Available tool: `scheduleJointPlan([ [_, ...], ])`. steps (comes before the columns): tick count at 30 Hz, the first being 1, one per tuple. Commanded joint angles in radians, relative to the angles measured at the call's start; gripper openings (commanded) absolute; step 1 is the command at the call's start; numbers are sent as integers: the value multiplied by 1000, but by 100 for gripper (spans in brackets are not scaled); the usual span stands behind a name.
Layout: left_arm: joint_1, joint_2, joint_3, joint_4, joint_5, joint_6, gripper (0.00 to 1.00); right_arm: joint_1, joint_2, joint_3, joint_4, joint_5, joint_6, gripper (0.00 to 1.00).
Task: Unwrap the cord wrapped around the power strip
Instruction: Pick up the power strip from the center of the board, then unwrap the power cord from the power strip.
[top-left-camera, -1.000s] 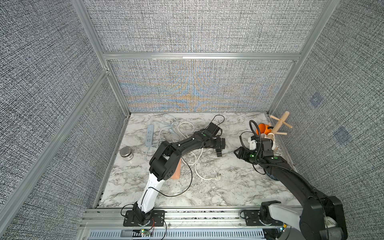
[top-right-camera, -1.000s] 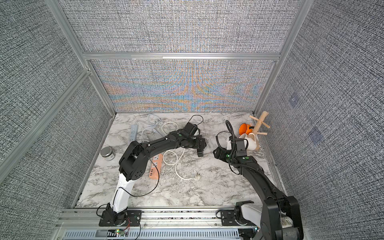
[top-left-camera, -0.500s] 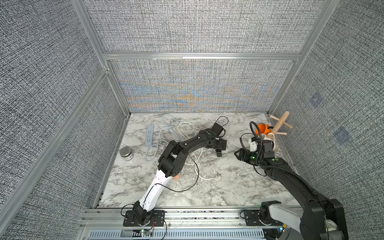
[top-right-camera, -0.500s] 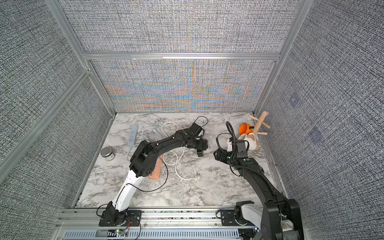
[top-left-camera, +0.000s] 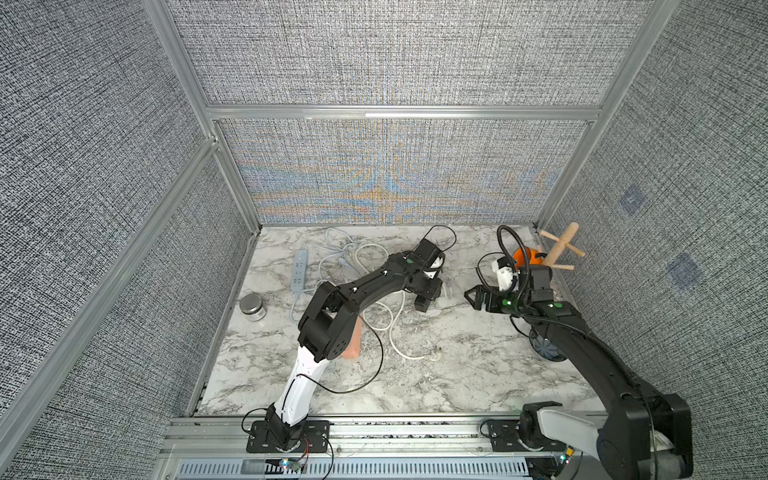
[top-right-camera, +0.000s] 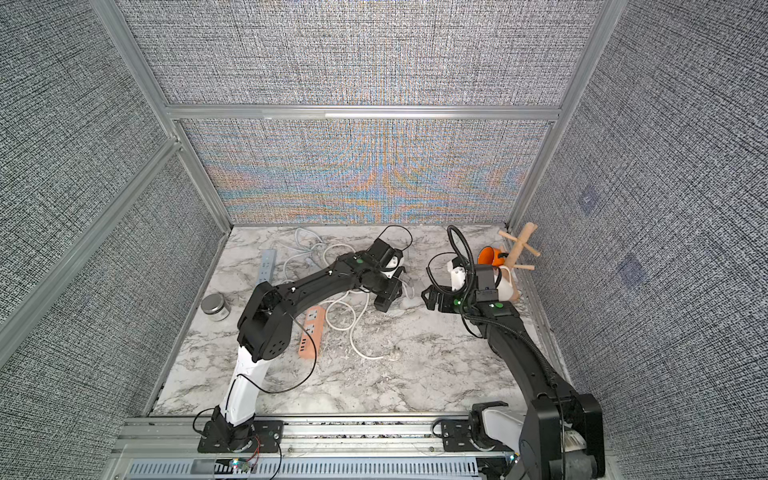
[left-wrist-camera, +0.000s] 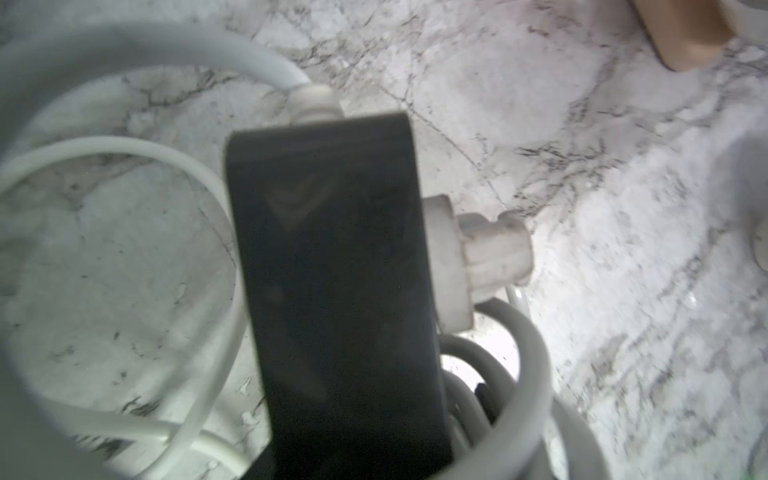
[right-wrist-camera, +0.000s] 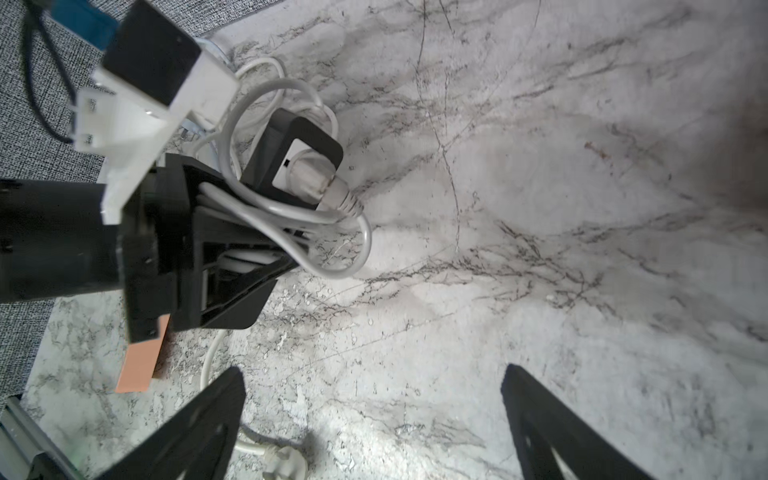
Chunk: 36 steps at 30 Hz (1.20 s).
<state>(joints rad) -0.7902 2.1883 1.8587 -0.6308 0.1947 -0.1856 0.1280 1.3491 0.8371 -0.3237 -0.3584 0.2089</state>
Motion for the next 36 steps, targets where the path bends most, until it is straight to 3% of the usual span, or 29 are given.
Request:
scheduleJointPlan([
  [1, 35, -29, 19, -146, 193, 166, 24, 55, 1, 35, 42, -65, -84, 98],
  [4, 86, -45, 37, -238, 303, 215, 0, 79, -52, 3, 153, -118, -65, 98],
  [6, 111, -68, 16, -244, 367, 241, 0, 80, -75, -29, 237, -130, -54, 94],
  [8, 124, -86, 17, -274, 407, 263, 0, 107, -66, -45, 220, -134, -43, 67],
  [10, 131, -99, 20, -326, 459, 292, 0, 165, -58, 17, 138, -83, -63, 54],
  [12, 137, -117, 17, -369, 476, 336, 0, 222, -74, 29, 101, 26, -97, 49],
  [14, 147, -134, 3, -385, 473, 368, 0, 235, -89, 17, 105, 59, -107, 43],
  [21, 173, -164, -33, -386, 500, 395, 0, 292, -25, 36, 107, 110, -97, 46],
  [30, 177, -192, -65, -351, 525, 394, 0, 348, 101, 70, 159, 87, -134, 49],
  [36, 177, -193, -83, -328, 546, 391, 0, 349, 181, 118, 145, 77, -153, 40],
])
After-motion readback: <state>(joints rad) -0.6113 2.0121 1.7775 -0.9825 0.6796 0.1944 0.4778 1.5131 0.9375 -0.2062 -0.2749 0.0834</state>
